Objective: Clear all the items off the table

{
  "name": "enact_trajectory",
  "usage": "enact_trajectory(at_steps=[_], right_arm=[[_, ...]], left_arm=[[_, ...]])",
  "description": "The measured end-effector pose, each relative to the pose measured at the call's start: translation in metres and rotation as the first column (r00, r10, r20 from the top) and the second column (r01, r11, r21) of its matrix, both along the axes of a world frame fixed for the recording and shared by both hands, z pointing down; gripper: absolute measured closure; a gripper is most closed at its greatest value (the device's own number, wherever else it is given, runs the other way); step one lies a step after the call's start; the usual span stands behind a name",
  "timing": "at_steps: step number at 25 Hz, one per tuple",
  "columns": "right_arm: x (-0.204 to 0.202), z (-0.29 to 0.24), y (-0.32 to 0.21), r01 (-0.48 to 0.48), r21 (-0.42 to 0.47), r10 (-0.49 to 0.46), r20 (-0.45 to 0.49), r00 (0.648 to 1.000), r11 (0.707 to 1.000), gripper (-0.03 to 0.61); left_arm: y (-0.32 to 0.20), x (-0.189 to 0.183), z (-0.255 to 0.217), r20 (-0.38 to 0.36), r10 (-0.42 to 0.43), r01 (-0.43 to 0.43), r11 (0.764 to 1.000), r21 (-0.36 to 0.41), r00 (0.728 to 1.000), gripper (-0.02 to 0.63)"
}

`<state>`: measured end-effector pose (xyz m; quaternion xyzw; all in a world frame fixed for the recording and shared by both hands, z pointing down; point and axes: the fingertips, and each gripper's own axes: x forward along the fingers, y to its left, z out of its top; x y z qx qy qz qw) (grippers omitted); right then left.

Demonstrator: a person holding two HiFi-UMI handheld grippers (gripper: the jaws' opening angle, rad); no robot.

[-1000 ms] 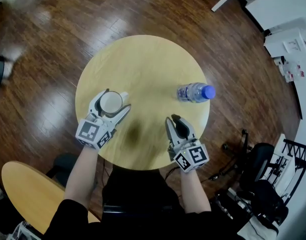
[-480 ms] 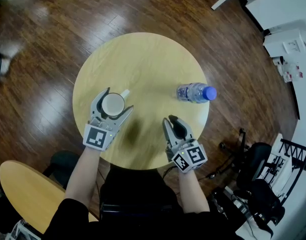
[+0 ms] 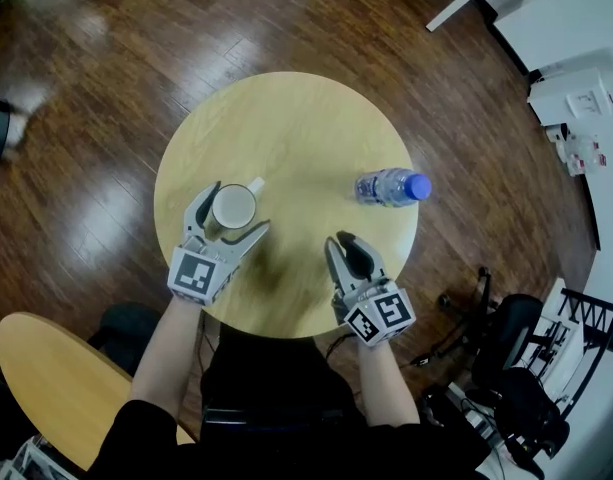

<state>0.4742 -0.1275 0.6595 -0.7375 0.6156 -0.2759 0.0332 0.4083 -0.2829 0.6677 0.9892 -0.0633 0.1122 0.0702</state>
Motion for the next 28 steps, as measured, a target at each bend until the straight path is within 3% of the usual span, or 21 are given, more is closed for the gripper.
enact_trajectory(at_steps=[7,11,13,16,17,23,28], right_arm=[[-0.006,-0.018,0.002,0.035,0.054,-0.035,-0.015,0.999,0.998,0.485],[-0.013,-0.043,0.003,0.077,0.106,-0.075,-0.024,0.997,0.991,0.485],[-0.011,-0.064,-0.006,0.102,0.158,-0.095,-0.049,0.994,0.982,0.485],[-0.007,-0.1,-0.008,0.125,0.224,-0.107,-0.091,0.99,0.967,0.485],[-0.005,-0.11,-0.007,0.13,0.241,-0.107,-0.105,0.989,0.962,0.485],[-0.001,-0.151,0.003,0.147,0.315,-0.098,-0.167,0.981,0.938,0.485],[0.001,-0.169,0.007,0.147,0.339,-0.077,-0.211,0.975,0.929,0.519]], left_arm=[[-0.001,-0.027,-0.027,-0.026,-0.094,0.093,0.994,-0.061,0.995,0.147],[0.002,-0.058,-0.043,-0.043,-0.217,0.21,0.969,-0.129,0.975,0.304],[-0.004,-0.071,-0.061,-0.071,-0.271,0.26,0.957,-0.131,0.96,0.353],[0.001,-0.088,-0.095,-0.112,-0.292,0.28,0.953,-0.113,0.95,0.509],[0.004,-0.092,-0.106,-0.127,-0.288,0.276,0.955,-0.108,0.949,0.609],[0.015,-0.114,-0.164,-0.226,-0.291,0.284,0.957,-0.067,0.929,0.612],[0.008,-0.129,-0.184,-0.272,-0.309,0.314,0.949,-0.028,0.911,0.612]])
